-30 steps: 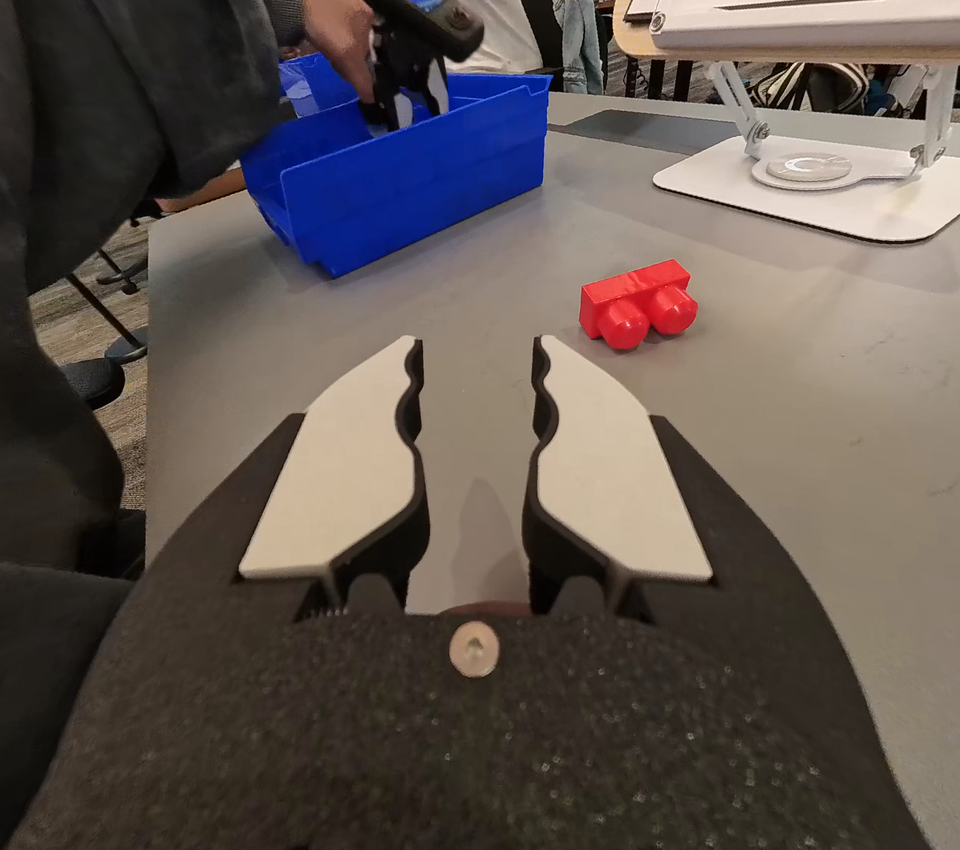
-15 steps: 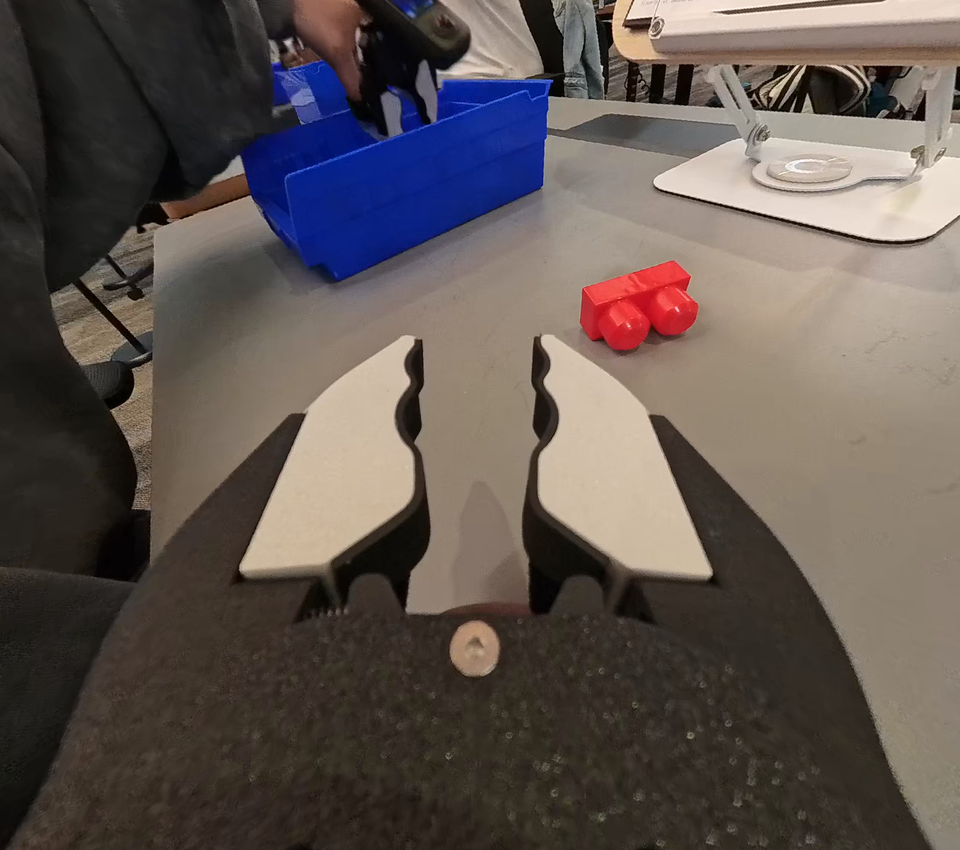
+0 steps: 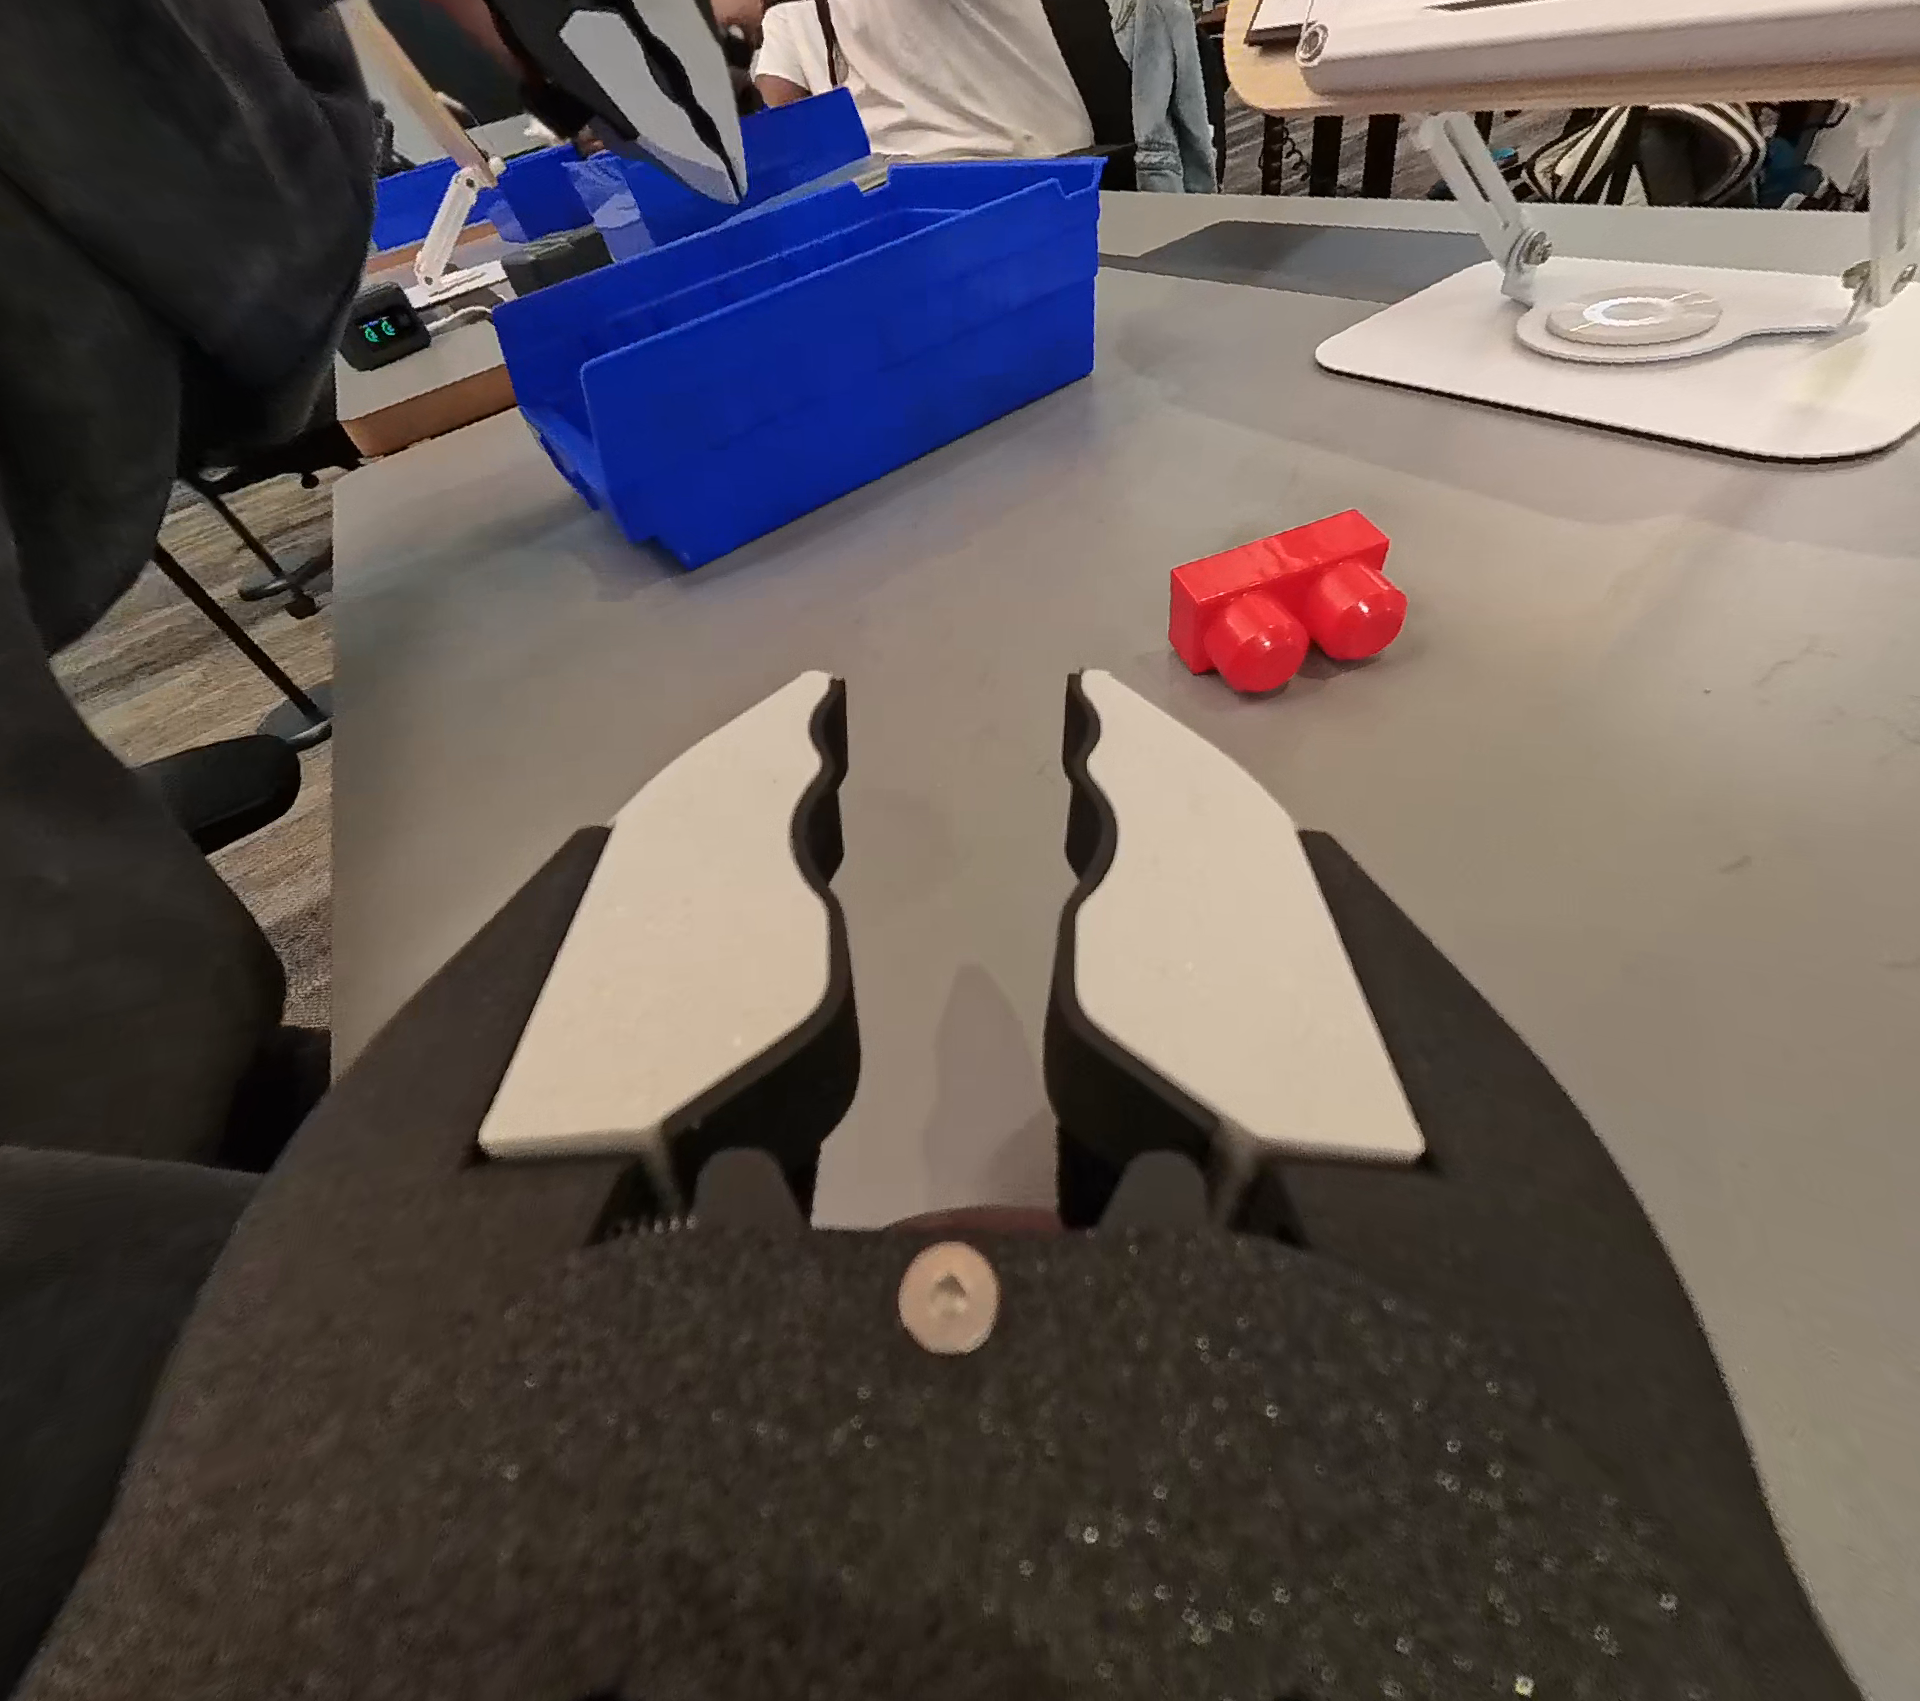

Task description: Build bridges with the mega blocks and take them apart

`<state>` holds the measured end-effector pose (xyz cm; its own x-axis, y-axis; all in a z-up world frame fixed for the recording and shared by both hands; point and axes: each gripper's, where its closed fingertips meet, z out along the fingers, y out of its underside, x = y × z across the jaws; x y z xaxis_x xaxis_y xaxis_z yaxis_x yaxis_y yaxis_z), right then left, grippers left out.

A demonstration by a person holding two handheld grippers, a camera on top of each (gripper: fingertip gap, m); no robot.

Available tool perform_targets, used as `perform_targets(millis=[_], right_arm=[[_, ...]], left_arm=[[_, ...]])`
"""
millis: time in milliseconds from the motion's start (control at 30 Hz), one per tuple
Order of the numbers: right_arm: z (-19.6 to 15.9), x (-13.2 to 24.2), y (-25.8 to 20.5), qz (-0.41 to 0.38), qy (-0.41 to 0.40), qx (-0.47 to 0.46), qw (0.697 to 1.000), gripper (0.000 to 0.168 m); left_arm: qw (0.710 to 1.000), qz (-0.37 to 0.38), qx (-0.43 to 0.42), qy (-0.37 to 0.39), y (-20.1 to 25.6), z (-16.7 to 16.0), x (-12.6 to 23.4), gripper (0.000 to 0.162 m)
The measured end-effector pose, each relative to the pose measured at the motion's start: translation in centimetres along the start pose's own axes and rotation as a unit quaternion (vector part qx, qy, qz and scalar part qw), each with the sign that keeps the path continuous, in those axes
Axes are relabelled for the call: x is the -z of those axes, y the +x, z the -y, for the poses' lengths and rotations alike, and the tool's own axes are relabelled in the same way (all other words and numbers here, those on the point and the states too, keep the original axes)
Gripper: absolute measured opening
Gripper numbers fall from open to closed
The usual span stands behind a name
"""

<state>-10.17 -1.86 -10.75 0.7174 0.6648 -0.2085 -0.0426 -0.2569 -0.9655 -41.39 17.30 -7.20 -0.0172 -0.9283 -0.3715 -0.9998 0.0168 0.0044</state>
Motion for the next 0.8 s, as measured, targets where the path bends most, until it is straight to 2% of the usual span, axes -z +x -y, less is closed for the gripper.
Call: perform_targets(millis=[33, 100, 200, 267, 500, 533, 633, 700, 800], right_arm=[[0.0, 0.0, 0.0, 0.000, 0.000, 0.000, 1.000, 0.040], [0.0, 0.0, 0.0, -0.001, 0.001, 0.001, 1.000, 0.040], [0.0, 0.0, 0.0, 0.000, 0.002, -0.001, 1.000, 0.040], [0.0, 0.0, 0.0, 0.001, -0.001, -0.002, 1.000, 0.040], [-0.3, -0.3, 0.0, 0.004, -0.012, -0.006, 1.000, 0.039], [-0.3, -0.3, 0.0, 0.005, -0.013, -0.007, 1.000, 0.039], [-0.3, -0.3, 0.1, 0.007, -0.012, -0.012, 1.000, 0.038], [-0.2, -0.2, 0.1, 0.007, -0.010, -0.013, 1.000, 0.038], [-0.2, -0.3, 0.1, 0.008, -0.011, -0.014, 1.000, 0.038]], left_arm=[[1.000, 0.009, 0.009, 0.002, 0.1, 0.0, 0.0, 0.000], [0.999, -0.011, 0.030, 0.012, 1.7, 0.1, -0.1, 0.018], [0.996, -0.056, 0.054, 0.036, 4.8, 0.2, -1.0, 0.031], [0.994, -0.081, 0.063, 0.042, 6.4, 0.1, -2.3, 0.047], [0.962, -0.216, 0.138, 0.094, 10.2, 2.7, -6.3, 0.063], [0.959, -0.227, 0.143, 0.090, 10.6, 2.9, -6.8, 0.073], [0.958, -0.238, 0.149, 0.051, 11.0, 2.1, -7.9, 0.069], [0.966, -0.219, 0.133, 0.030, 10.7, 1.3, -7.9, 0.068], [0.976, -0.183, 0.112, 0.028, 9.5, 0.6, -6.1, 0.068]])
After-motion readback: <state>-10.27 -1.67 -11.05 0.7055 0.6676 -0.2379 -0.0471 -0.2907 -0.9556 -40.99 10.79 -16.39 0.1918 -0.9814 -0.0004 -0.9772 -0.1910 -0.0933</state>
